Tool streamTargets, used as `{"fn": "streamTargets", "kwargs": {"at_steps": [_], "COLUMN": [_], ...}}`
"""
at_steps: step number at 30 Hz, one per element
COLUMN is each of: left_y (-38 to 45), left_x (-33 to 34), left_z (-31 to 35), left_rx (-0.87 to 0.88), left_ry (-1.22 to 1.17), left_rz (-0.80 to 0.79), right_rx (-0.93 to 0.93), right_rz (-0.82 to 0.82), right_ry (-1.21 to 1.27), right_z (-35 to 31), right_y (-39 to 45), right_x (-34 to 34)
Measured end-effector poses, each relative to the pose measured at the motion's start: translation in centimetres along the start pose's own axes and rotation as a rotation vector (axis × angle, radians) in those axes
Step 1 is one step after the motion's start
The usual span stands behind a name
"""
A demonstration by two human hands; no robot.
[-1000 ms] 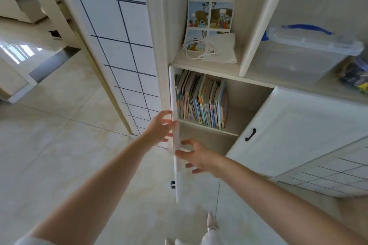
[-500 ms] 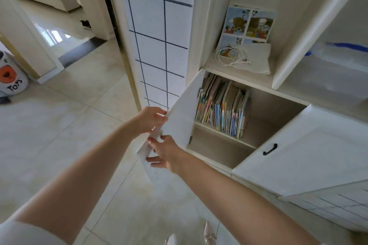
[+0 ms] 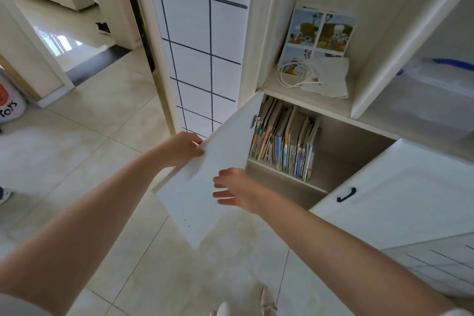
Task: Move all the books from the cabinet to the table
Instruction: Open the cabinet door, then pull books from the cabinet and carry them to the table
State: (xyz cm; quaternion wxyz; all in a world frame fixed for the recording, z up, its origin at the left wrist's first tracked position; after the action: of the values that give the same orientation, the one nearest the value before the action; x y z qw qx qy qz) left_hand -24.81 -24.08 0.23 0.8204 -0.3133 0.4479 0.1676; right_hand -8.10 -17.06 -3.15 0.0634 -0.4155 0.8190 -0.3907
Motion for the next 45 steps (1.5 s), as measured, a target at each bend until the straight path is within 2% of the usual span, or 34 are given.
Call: {"fn": "streamTargets", "kwargs": {"at_steps": [2, 4, 7, 9, 11, 15, 19, 25, 33, 38, 45], "left_y": [0.2, 0.6, 0.6, 0.6, 0.8, 2.2, 4.8, 9.3, 15.0, 18.3, 21.3], "left_x": [-0.1, 0.0, 0.4, 1.2, 2.5, 6.3, 11.1, 17.9, 25.8, 28.0, 29.8], "left_z": [0.4, 1.4, 4.2, 6.4, 8.5, 12.3, 15.3, 19.8, 24.0, 24.6, 25.2], "left_rx": [0.019, 0.072, 0.229, 0.301, 0.352, 0.371, 0.286, 0.166, -0.010, -0.058, -0.086], "left_ry": [0.032, 0.034, -0.003, -0.023, 0.002, 0.040, -0.003, -0.124, -0.306, -0.352, -0.459], "left_rz": [0.097, 0.266, 0.476, 0.539, 0.504, 0.338, 0.208, 0.101, 0.015, 0.000, 0.011], "right_rx": [-0.014, -0.022, -0.016, -0.022, -0.021, -0.015, 0.012, 0.050, 0.117, 0.145, 0.220], "right_rz": [0.019, 0.043, 0.090, 0.157, 0.219, 0.310, 0.407, 0.428, 0.388, 0.477, 0.424], "right_ry": [-0.040, -0.077, -0.116, -0.126, -0.131, -0.139, -0.130, -0.151, -0.101, -0.183, -0.285], "right_z": [-0.3, -0.6, -0.8, -1.0, -1.5, -3.0, -5.0, -8.5, -11.0, -11.2, -11.5], "right_y": [-0.4, -0.8, -1.5, -1.8, -2.1, -1.9, 0.2, 5.2, 13.1, 16.6, 20.2], "right_x": [-1.9, -4.1, -7.8, -10.6, -13.3, -19.3, -25.5, -32.2, -33.9, -33.4, -33.3]}}
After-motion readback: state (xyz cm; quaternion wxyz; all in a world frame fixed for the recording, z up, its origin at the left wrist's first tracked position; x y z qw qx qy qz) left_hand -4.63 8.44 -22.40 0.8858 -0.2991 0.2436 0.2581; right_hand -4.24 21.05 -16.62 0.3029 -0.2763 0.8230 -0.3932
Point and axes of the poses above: each hand's wrist, its own y-axis towards the middle knuckle, its own x-axis out of the palm, z = x × y, the point moved 1 cm from there along y, towards the middle knuckle, and after that the axes turned 14 degrees about y, right-handed, at the moved point
